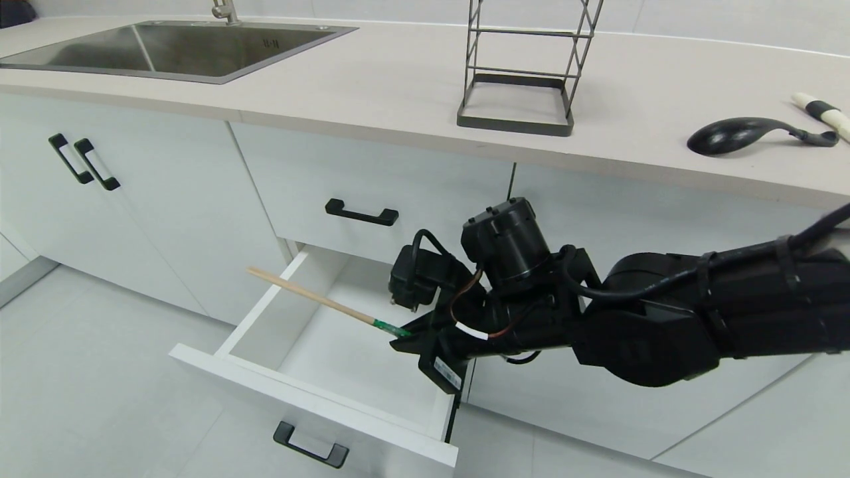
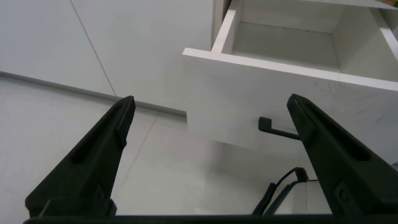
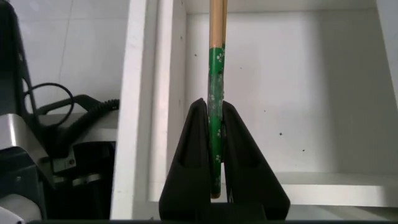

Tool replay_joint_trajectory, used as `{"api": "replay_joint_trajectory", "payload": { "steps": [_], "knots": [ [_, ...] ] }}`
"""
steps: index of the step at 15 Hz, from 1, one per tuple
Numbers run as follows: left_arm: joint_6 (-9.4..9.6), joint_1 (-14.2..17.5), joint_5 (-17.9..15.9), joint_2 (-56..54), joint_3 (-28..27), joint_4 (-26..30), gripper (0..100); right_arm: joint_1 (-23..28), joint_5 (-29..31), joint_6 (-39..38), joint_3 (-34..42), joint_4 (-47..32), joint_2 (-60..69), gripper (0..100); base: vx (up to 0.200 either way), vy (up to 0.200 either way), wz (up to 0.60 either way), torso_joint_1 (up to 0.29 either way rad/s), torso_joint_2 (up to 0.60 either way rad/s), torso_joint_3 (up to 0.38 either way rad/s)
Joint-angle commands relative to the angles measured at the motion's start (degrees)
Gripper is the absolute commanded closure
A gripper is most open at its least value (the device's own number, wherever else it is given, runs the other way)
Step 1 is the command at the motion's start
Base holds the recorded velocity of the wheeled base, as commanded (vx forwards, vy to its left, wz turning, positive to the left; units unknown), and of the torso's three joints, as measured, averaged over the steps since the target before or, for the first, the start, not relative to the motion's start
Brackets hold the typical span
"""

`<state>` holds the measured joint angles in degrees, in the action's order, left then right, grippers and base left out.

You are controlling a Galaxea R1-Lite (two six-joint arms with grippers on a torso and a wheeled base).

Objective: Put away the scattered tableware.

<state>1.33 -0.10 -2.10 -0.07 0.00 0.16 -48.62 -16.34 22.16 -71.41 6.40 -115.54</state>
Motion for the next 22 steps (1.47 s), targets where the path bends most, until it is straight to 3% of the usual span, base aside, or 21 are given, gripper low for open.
{"api": "replay_joint_trajectory", "payload": {
  "steps": [1, 5, 10, 22],
  "knots": [
    [-0.01, 0.01, -0.01, 0.07, 0.0, 0.02, 0, 1.16, 0.16, 0.16, -0.39, -0.16, -0.82, 100, 0.0, 0.0, 0.0, 0.0, 0.0, 0.0],
    [-0.01, 0.01, -0.01, 0.07, 0.0, 0.02, 0, -1.83, 4.21, -1.24, -1.54, 3.71, -0.74, 100, 0.0, 0.0, 0.0, 0.0, 0.0, 0.0],
    [-0.01, 0.01, -0.01, 0.07, 0.0, -0.07, 0, -3.42, 13.52, -3.97, -3.38, -3.15, -3.64, 100, 0.0, 0.0, 0.0, 0.0, 0.0, 0.0],
    [-0.01, 0.01, -0.01, 0.07, 0.0, 0.02, 0, -3.94, 19.15, -3.88, -12.17, -8.07, -13.04, 100, 0.0, 0.0, 0.0, 0.0, 0.0, 0.0]
  ]
}}
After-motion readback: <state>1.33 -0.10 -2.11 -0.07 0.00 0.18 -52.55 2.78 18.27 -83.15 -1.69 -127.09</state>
